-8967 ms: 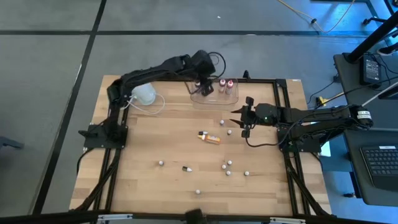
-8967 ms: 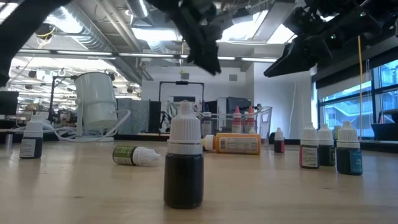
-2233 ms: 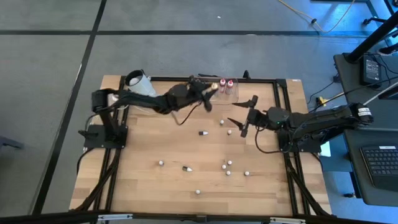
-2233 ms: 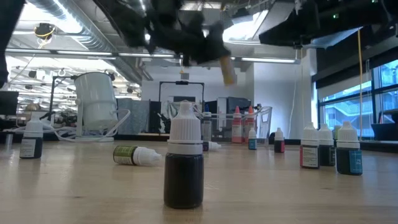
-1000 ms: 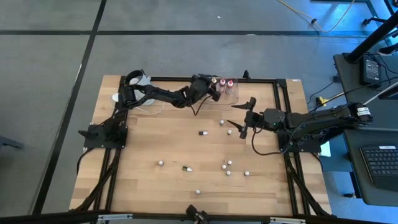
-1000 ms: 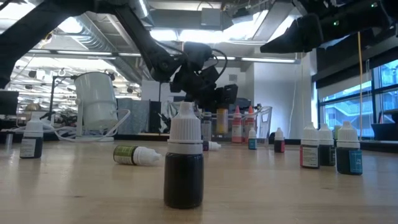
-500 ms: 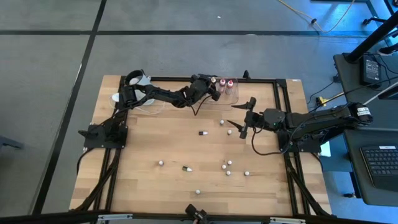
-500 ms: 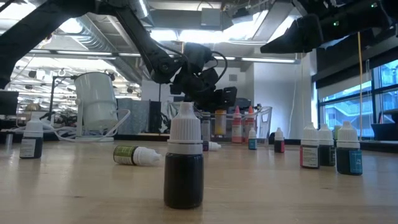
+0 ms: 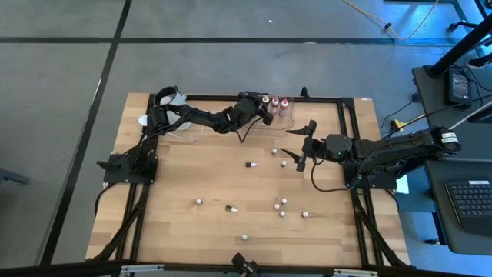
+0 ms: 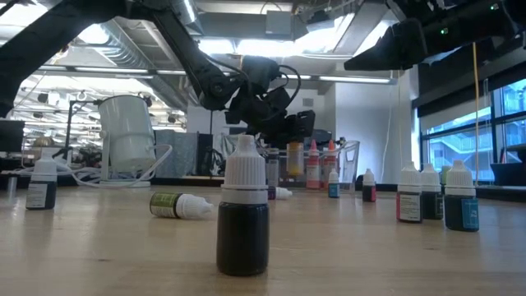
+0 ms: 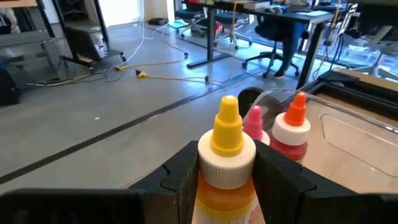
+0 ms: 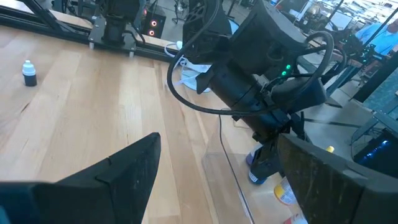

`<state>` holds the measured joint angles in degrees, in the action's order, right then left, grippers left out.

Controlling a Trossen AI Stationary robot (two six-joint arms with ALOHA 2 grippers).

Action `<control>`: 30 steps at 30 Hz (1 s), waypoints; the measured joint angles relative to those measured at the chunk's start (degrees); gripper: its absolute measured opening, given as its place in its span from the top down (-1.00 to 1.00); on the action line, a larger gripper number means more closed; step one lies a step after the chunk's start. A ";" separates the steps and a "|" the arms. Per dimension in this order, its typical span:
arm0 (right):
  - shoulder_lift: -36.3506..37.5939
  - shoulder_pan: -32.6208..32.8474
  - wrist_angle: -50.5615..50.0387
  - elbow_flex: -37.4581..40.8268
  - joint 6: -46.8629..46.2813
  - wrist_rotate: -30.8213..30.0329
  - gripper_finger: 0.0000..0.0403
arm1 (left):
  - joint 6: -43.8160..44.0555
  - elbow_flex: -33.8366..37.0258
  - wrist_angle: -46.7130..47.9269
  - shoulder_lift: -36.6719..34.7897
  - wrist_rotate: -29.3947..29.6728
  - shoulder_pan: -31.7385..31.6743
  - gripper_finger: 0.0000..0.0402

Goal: Pick & Place food coloring
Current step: Put the large yellow food coloring bottle into the transparent container

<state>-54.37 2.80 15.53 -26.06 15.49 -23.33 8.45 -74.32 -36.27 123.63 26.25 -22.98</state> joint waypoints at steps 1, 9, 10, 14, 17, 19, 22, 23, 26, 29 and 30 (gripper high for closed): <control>0.00 0.01 -0.02 0.00 0.00 0.00 -0.61 | 0.00 0.00 0.03 0.00 -0.01 0.00 0.35; 0.00 0.01 -0.26 0.00 0.00 -0.01 -0.61 | -0.17 0.00 0.18 0.00 -0.01 0.00 0.35; 0.00 0.01 -0.26 0.00 0.01 -0.01 -0.61 | -0.18 0.00 0.18 0.00 -0.03 0.00 0.35; 0.00 0.01 -0.26 0.00 0.02 -0.02 -0.61 | -0.20 0.00 0.54 0.00 -0.01 -0.02 0.35; 0.00 -0.01 -0.26 0.00 0.02 -0.02 -0.61 | -0.20 0.00 1.04 0.00 -0.01 -0.09 0.35; 0.00 0.01 -0.26 0.00 0.02 -0.02 -0.61 | -0.20 0.00 1.01 0.00 -0.01 -0.11 0.35; 0.00 0.01 -0.26 0.00 0.02 -0.02 -0.61 | -0.21 0.00 1.03 0.00 -0.01 -0.11 0.35; 0.00 0.00 -0.26 0.00 0.02 -0.02 -0.61 | -0.21 0.00 1.01 0.00 -0.01 -0.11 0.35; 0.00 0.01 -0.26 0.00 0.02 -0.02 -0.61 | -0.21 0.00 1.03 0.00 -0.01 -0.11 0.35; 0.00 0.01 -0.26 0.00 0.02 -0.02 -0.61 | -0.22 0.00 1.02 0.00 0.01 -0.11 0.35; 0.00 0.01 -0.26 0.00 0.01 -0.02 -0.61 | -0.22 0.00 1.03 0.00 0.01 -0.11 0.35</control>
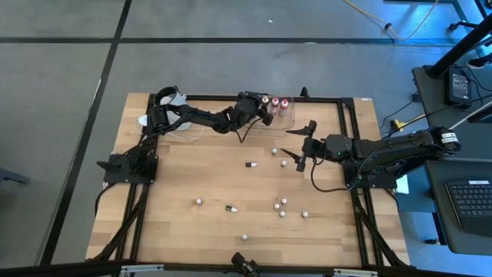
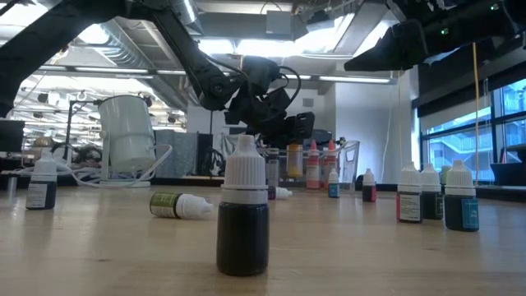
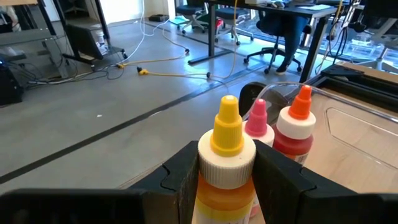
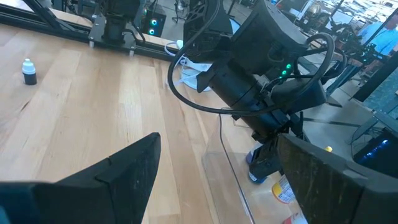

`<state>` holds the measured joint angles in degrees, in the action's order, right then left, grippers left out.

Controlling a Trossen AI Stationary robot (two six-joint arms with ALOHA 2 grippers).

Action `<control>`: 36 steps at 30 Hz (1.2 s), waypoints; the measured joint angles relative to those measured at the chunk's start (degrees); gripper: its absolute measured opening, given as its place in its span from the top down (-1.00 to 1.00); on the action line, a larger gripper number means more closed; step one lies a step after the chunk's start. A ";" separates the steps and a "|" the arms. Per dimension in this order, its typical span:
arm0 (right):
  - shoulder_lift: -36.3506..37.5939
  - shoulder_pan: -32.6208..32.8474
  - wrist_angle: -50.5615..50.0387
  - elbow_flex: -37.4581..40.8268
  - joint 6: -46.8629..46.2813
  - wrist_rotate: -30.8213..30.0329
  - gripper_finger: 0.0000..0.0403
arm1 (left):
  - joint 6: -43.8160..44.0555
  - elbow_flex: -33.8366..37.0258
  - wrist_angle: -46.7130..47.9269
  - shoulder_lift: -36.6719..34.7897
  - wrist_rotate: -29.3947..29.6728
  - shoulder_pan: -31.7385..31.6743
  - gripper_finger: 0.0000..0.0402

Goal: Pick & Place food coloring
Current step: Put the large yellow food coloring bottle into the transparent container

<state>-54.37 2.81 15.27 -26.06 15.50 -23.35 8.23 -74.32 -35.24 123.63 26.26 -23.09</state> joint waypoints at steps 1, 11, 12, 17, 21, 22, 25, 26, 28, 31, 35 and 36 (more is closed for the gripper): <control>0.00 0.00 0.00 0.00 -0.01 0.00 -0.61 | 0.00 0.00 0.00 0.00 0.00 0.00 0.35; 0.00 0.00 -0.07 0.00 0.01 0.00 -0.61 | 0.00 0.00 0.37 -0.02 0.00 0.00 0.35; 0.00 0.00 -0.09 0.00 0.00 0.00 -0.61 | 0.00 0.00 0.35 -0.02 0.00 0.00 0.35; 0.00 0.00 -0.11 0.00 0.01 0.00 -0.61 | 0.00 0.00 0.35 -0.03 0.04 0.00 0.24; 0.00 0.00 -0.11 0.00 0.01 0.00 -0.61 | 0.07 0.00 0.84 -0.04 1.10 0.00 0.15; 0.00 0.00 -0.11 0.00 0.01 0.00 -0.61 | 0.09 0.00 0.87 -0.04 1.30 0.00 0.13; 0.00 0.00 -0.13 0.00 0.01 0.00 -0.61 | 0.07 0.00 0.96 -0.04 1.36 -0.01 0.11; 0.00 -0.02 -0.13 0.00 0.01 0.00 -0.61 | 0.07 0.00 0.96 -0.04 1.33 0.00 0.11; 0.00 -0.01 -0.13 0.00 0.01 0.00 -0.61 | 0.09 0.00 0.96 -0.04 1.34 0.00 0.11; 0.00 -0.01 -0.13 0.00 0.01 0.00 -0.61 | 0.07 0.00 0.97 -0.04 1.35 -0.02 0.12; 0.00 0.00 -0.13 0.00 0.01 0.00 -0.61 | 0.07 0.00 0.97 -0.04 1.34 0.00 0.12; 0.00 0.00 -0.13 0.00 0.01 0.00 -0.61 | 0.06 0.00 0.96 -0.04 1.33 0.00 0.12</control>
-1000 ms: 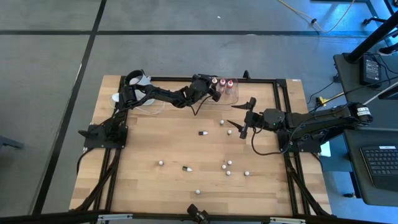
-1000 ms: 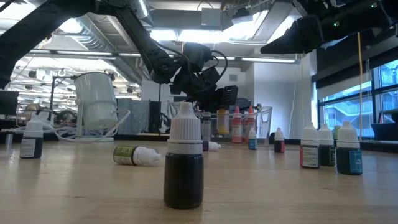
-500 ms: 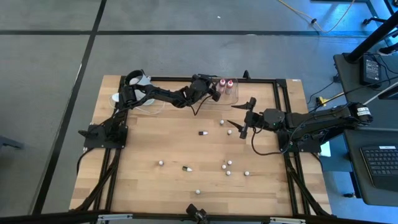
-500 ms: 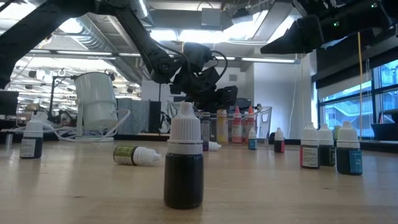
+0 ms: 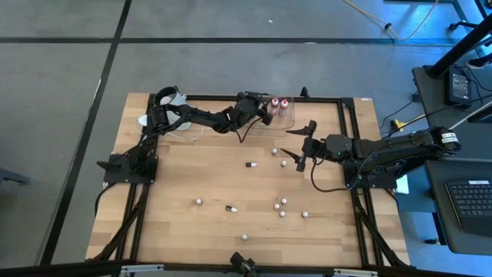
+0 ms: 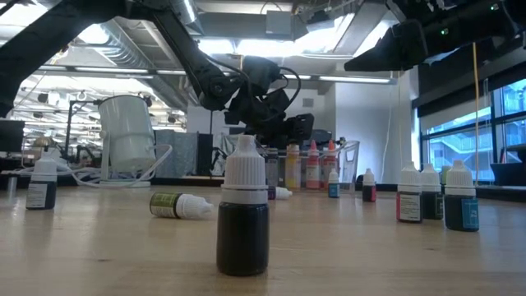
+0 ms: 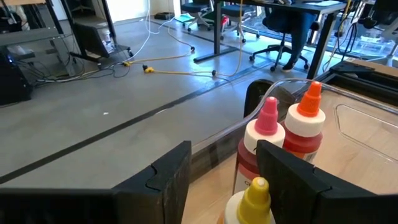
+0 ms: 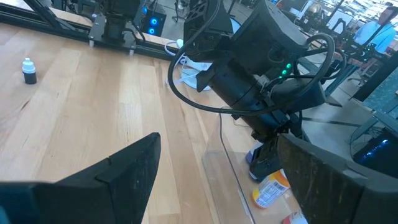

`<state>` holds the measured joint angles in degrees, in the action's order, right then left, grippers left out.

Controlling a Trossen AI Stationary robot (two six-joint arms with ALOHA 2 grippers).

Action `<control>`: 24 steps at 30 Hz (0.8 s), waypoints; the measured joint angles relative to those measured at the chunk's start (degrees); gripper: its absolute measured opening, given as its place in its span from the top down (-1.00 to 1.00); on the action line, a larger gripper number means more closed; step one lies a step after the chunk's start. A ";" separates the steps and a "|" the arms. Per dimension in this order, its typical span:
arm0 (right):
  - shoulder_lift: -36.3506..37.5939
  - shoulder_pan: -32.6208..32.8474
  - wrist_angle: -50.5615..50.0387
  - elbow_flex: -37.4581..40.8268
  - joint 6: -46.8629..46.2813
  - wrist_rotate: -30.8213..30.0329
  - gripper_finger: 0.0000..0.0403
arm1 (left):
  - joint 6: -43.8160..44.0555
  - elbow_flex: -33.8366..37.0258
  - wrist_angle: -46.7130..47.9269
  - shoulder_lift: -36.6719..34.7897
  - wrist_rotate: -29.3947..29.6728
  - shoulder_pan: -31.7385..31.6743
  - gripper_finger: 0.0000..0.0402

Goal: Pick & Place food coloring
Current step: Put the large yellow food coloring bottle into the transparent container, then put the small pink food coloring bottle into the transparent container

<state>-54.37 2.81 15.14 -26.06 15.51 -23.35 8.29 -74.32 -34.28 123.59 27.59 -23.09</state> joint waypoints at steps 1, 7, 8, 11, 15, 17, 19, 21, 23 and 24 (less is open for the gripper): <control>0.00 -0.01 0.00 0.00 0.00 0.00 -0.61 | 0.01 0.00 0.00 0.00 0.00 0.00 0.12; 0.00 0.00 -0.06 0.00 0.00 0.00 -0.61 | -4.60 0.11 -0.40 -2.73 -0.02 0.00 0.10; 0.00 0.00 -0.12 0.00 0.00 0.00 -0.61 | -4.98 0.03 -0.37 -3.66 0.02 0.00 0.10; 0.00 -0.02 -0.15 0.00 0.02 0.00 -0.61 | -5.07 0.00 1.26 -6.40 -0.11 0.38 0.11; 0.00 0.00 -0.20 0.00 0.01 0.00 -0.61 | -6.45 0.00 3.81 -11.26 -0.65 1.67 0.13; 0.00 0.00 -0.33 0.00 0.00 0.00 -0.61 | -7.85 -0.02 8.14 -14.17 -2.82 2.73 0.12; 0.02 0.00 -0.60 -0.01 -0.54 0.00 -0.61 | -7.36 0.00 15.42 -17.13 -7.83 3.97 0.11; 0.02 0.00 -1.82 -0.02 -2.55 -0.02 -0.61 | -7.82 0.83 20.41 -19.97 -16.29 5.29 0.10; 0.02 0.00 -3.54 -0.02 -4.29 -0.04 -0.61 | -9.25 3.45 21.25 -22.76 -25.01 6.41 0.10; 0.02 0.00 -4.53 -0.02 -5.18 -0.09 -0.61 | -8.72 5.51 20.97 -24.40 -29.07 6.71 0.11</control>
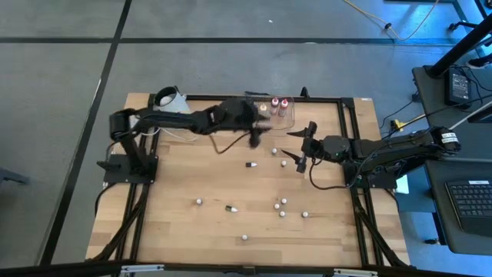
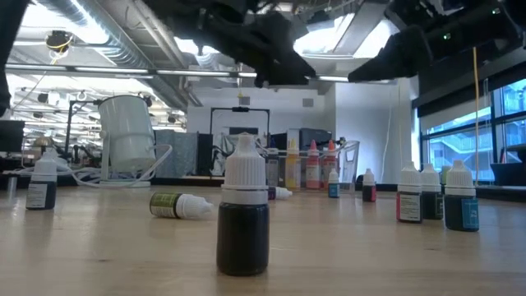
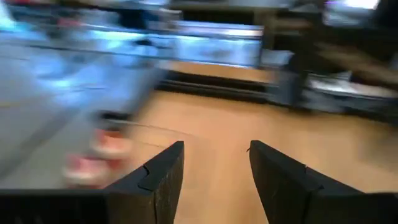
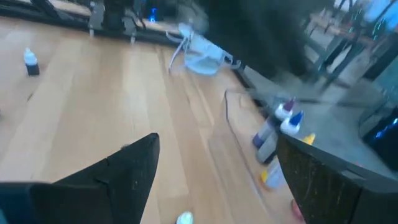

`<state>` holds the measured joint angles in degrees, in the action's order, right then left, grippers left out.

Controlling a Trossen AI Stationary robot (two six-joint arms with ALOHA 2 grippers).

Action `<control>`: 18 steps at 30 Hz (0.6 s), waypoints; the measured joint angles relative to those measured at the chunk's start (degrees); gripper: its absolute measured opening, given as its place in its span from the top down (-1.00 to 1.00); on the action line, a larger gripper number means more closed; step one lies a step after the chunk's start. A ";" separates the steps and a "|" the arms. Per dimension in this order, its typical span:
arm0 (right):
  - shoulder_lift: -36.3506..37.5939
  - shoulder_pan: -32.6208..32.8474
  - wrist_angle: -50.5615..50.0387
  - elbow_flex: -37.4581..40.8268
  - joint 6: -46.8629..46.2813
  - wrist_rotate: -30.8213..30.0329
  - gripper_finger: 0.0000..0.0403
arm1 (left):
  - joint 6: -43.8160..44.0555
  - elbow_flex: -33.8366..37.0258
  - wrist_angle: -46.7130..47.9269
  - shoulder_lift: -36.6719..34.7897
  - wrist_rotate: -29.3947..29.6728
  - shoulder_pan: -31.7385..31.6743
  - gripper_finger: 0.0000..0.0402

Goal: Pick & Place food coloring
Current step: Put the small pink food coloring bottle into the transparent container

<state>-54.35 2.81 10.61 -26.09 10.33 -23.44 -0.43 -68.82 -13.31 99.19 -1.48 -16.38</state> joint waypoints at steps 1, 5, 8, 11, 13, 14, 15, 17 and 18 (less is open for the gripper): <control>0.00 0.00 -0.91 0.00 -1.24 -0.01 -0.61 | 1.07 2.55 -1.41 -1.60 -3.54 0.21 0.11; -0.02 0.00 -2.00 0.00 -3.64 -0.95 -0.61 | 4.09 14.06 -15.13 -8.21 -11.34 0.96 0.12; -0.01 0.00 -0.19 0.00 -4.10 -3.88 -0.61 | 6.68 21.77 -20.73 -12.54 -12.60 2.24 0.12; 0.00 -0.01 0.48 0.00 -6.30 -3.01 -0.61 | 7.50 26.42 -22.51 -16.41 -12.11 3.01 0.11; -0.02 0.00 0.35 0.00 -7.16 -0.64 -0.61 | 6.79 27.32 -22.66 -18.31 -12.04 3.17 0.11; -0.02 0.00 0.31 0.00 -7.04 -0.08 -0.61 | 6.78 27.53 -22.62 -19.08 -12.14 3.24 0.10; -0.18 0.00 0.41 0.00 -6.98 0.74 -0.61 | 6.81 27.52 -22.83 -19.60 -12.22 3.29 0.10; -1.04 -0.07 0.82 0.00 -7.32 0.95 -0.61 | 7.16 27.52 -22.86 -20.23 -12.16 3.28 0.11; -1.47 -0.25 0.76 0.00 -8.04 1.07 -0.61 | 7.17 27.52 -22.66 -20.39 -12.15 3.28 0.11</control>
<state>-55.82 2.56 11.37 -26.09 2.28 -22.37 6.74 -41.30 -35.97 78.79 -13.63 -13.10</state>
